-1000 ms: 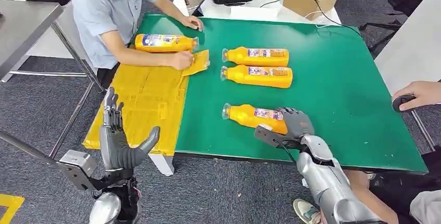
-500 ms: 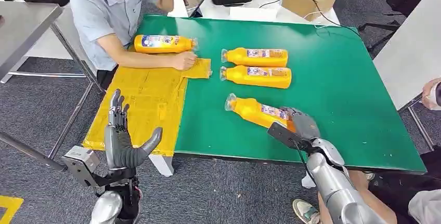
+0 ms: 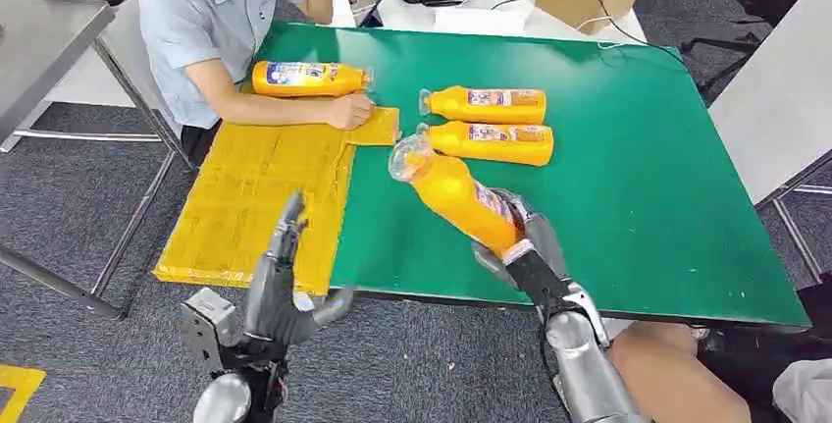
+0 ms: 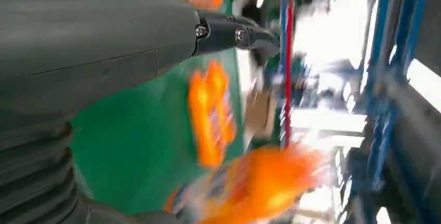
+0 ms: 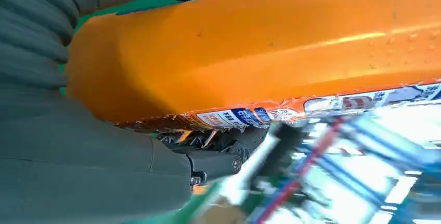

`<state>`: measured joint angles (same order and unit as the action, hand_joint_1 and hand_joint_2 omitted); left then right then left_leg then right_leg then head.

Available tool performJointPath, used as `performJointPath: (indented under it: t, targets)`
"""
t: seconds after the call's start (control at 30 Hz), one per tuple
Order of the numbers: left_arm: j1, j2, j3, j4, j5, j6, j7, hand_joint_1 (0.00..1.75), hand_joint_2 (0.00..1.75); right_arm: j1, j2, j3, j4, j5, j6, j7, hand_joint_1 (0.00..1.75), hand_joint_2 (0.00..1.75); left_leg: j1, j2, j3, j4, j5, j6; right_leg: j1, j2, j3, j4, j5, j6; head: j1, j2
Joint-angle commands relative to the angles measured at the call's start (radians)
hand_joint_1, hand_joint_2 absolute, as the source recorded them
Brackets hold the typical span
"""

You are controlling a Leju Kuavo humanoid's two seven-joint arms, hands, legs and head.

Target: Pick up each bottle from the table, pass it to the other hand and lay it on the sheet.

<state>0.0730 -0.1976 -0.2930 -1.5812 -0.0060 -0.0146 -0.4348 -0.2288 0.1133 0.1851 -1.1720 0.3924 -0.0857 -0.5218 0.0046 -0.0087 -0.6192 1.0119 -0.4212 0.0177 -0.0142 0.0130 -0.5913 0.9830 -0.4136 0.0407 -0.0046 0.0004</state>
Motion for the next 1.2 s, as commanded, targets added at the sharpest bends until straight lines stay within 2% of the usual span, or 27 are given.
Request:
performJointPath:
  t: [0.03, 0.17, 0.3, 0.53, 0.77, 0.87, 0.93, 0.97, 1.0, 1.03, 1.2]
  targets:
    - [-0.025, 0.013, -0.005, 0.071, 0.155, -0.118, 0.062, 0.0, 1.75, 0.037, 0.054, 0.221, -0.132, 0.043, -0.064, -0.017, 1.75, 1.75, 0.001, 0.003, 0.004, -0.001, -0.002, -0.002, 0.001, 0.001, 0.002, -0.001, -0.002, -0.002, 0.0, 0.0]
    - [-0.031, 0.022, -0.007, 0.06, 0.239, -0.195, 0.065, 0.0, 1.75, 0.017, 0.058, 0.247, -0.083, 0.041, -0.054, -0.024, 1.75, 1.75, 0.0, -0.001, 0.0, -0.001, -0.001, -0.001, 0.001, -0.001, 0.0, -0.001, -0.001, -0.002, -0.001, 0.0]
    - [-0.067, 0.028, -0.031, 0.056, 0.253, -0.226, 0.068, 0.0, 1.75, -0.054, 0.073, 0.326, 0.094, 0.057, -0.008, 0.0, 1.75, 1.75, 0.0, 0.002, 0.001, -0.001, -0.001, -0.001, 0.0, 0.001, 0.0, -0.001, 0.0, -0.002, 0.0, 0.0]
    - [-0.072, 0.021, -0.032, 0.059, 0.256, -0.225, 0.071, 0.0, 1.75, -0.053, 0.081, 0.331, 0.11, 0.063, -0.02, -0.005, 1.75, 1.75, 0.001, -0.001, 0.003, -0.002, -0.001, -0.001, 0.001, -0.002, 0.003, -0.002, -0.002, -0.002, 0.0, 0.0]
    - [-0.094, 0.024, -0.048, 0.065, 0.252, -0.213, 0.069, 0.0, 1.75, -0.096, 0.12, 0.438, 0.207, 0.087, 0.021, 0.008, 1.75, 1.75, 0.0, 0.002, 0.001, -0.001, -0.001, -0.001, 0.001, 0.0, 0.001, -0.001, -0.001, -0.002, 0.0, 0.0]
    - [-0.098, 0.018, -0.051, 0.067, 0.183, -0.138, 0.063, 0.0, 1.75, -0.124, 0.124, 0.459, 0.258, 0.089, 0.034, 0.03, 1.75, 1.75, 0.001, 0.001, 0.001, -0.001, -0.001, -0.001, 0.001, -0.001, 0.001, -0.001, -0.001, -0.002, 0.0, 0.0]
    - [-0.109, 0.019, -0.054, 0.094, 0.207, -0.13, 0.12, 0.0, 1.75, -0.129, 0.117, 0.485, 0.249, 0.111, 0.019, 0.019, 1.75, 1.75, 0.001, 0.0, 0.002, -0.001, -0.001, -0.001, 0.001, -0.001, 0.002, -0.001, -0.001, -0.002, 0.0, 0.0]
    - [-0.113, 0.018, -0.05, 0.11, 0.225, -0.132, 0.138, 0.14, 1.75, -0.127, 0.119, 0.488, 0.238, 0.108, 0.021, 0.018, 1.75, 1.75, 0.001, 0.0, 0.001, -0.001, -0.001, -0.001, 0.001, -0.001, 0.001, -0.001, -0.001, -0.002, 0.0, 0.0]
    - [-0.117, 0.018, -0.049, 0.124, 0.239, -0.14, 0.138, 1.52, 1.75, -0.13, 0.12, 0.497, 0.226, 0.119, 0.005, 0.017, 1.75, 1.75, 0.0, 0.0, -0.001, -0.001, 0.0, 0.0, 0.0, -0.002, -0.001, -0.001, -0.001, -0.001, -0.001, 0.0]
    - [-0.122, 0.018, -0.051, 0.134, 0.261, -0.157, 0.145, 1.75, 1.75, -0.134, 0.122, 0.508, 0.22, 0.133, -0.013, 0.018, 1.75, 1.75, 0.0, 0.0, 0.002, -0.001, -0.001, -0.001, 0.001, -0.002, 0.002, -0.002, -0.002, -0.002, 0.0, 0.0]
    - [-0.132, 0.028, -0.076, 0.146, 0.279, -0.182, 0.16, 1.75, 1.75, -0.15, 0.139, 0.524, 0.236, 0.138, -0.032, 0.025, 1.75, 1.75, 0.0, 0.0, 0.001, -0.001, -0.001, -0.001, 0.0, -0.002, 0.001, -0.001, -0.002, -0.002, 0.0, 0.0]
